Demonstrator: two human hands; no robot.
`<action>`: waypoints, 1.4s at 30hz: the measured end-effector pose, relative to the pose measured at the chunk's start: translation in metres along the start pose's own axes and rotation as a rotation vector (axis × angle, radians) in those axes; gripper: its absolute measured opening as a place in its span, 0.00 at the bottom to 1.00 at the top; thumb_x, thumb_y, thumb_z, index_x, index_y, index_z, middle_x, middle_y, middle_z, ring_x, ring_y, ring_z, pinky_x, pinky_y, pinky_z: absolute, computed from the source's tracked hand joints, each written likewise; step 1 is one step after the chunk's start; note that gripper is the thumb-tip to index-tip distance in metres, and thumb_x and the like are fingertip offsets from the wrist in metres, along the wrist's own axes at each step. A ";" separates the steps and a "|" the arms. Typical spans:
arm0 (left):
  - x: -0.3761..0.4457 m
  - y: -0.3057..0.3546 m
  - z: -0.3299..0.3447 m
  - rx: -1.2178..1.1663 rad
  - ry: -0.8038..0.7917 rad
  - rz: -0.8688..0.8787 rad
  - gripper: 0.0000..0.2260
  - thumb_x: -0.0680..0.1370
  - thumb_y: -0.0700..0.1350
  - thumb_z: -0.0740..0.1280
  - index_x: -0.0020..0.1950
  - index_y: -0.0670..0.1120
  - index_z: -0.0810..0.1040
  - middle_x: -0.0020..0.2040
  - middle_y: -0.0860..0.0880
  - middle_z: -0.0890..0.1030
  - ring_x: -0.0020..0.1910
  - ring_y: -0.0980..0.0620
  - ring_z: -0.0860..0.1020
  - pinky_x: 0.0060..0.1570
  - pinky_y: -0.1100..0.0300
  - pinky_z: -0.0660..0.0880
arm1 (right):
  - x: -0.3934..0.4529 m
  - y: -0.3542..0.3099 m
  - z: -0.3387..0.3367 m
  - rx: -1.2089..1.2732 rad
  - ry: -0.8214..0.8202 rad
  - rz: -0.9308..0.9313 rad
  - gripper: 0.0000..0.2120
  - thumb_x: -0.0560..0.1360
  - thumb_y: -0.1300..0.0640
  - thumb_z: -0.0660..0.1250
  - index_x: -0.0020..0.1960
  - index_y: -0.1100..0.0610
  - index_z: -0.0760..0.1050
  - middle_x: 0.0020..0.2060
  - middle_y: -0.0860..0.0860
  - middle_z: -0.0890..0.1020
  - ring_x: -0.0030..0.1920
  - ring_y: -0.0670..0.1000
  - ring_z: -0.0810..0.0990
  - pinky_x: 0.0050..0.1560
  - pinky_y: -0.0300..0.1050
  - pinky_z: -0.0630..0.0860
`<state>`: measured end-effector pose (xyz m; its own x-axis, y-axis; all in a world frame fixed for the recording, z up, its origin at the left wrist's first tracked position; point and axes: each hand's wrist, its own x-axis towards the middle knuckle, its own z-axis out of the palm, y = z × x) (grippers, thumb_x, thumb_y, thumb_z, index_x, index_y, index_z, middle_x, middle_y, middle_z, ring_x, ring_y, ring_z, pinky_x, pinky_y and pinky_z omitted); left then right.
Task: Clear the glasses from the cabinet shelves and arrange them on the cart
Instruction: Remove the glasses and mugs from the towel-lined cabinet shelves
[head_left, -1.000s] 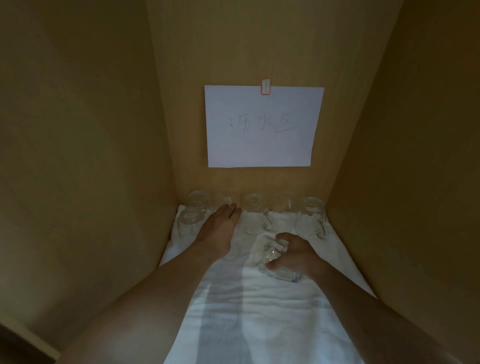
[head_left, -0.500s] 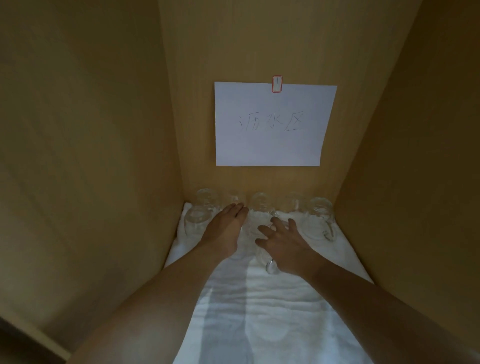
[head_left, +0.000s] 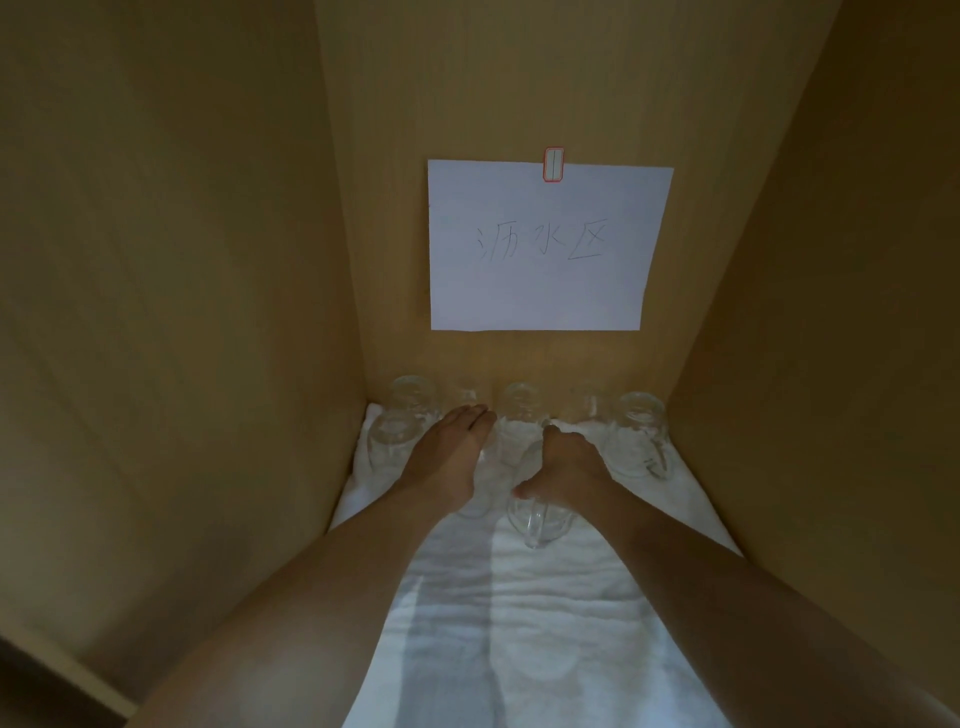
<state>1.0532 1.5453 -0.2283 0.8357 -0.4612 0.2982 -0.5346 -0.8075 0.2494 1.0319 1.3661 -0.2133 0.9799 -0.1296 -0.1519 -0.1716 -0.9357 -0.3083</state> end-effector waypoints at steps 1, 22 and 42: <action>0.000 0.000 0.000 0.002 -0.003 0.002 0.41 0.71 0.27 0.69 0.81 0.45 0.59 0.81 0.47 0.60 0.79 0.48 0.58 0.76 0.57 0.59 | 0.002 0.001 -0.002 0.030 -0.003 -0.005 0.48 0.63 0.44 0.82 0.75 0.58 0.64 0.63 0.54 0.76 0.62 0.55 0.77 0.49 0.43 0.75; -0.010 0.005 -0.001 0.163 -0.087 -0.082 0.47 0.74 0.37 0.73 0.83 0.50 0.46 0.83 0.47 0.47 0.82 0.46 0.45 0.78 0.52 0.50 | -0.006 0.016 0.004 0.248 0.083 -0.162 0.44 0.69 0.48 0.79 0.79 0.52 0.61 0.78 0.52 0.65 0.77 0.53 0.63 0.75 0.45 0.61; -0.153 0.054 -0.031 0.039 0.082 -0.528 0.31 0.77 0.53 0.70 0.77 0.45 0.66 0.72 0.44 0.71 0.71 0.43 0.69 0.69 0.52 0.68 | -0.096 -0.010 0.041 0.211 0.154 -0.440 0.33 0.75 0.42 0.71 0.77 0.46 0.66 0.76 0.50 0.68 0.74 0.58 0.63 0.72 0.54 0.66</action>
<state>0.8924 1.5836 -0.2315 0.9762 0.0408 0.2130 -0.0375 -0.9356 0.3511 0.9359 1.4013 -0.2342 0.9650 0.1998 0.1700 0.2590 -0.8281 -0.4971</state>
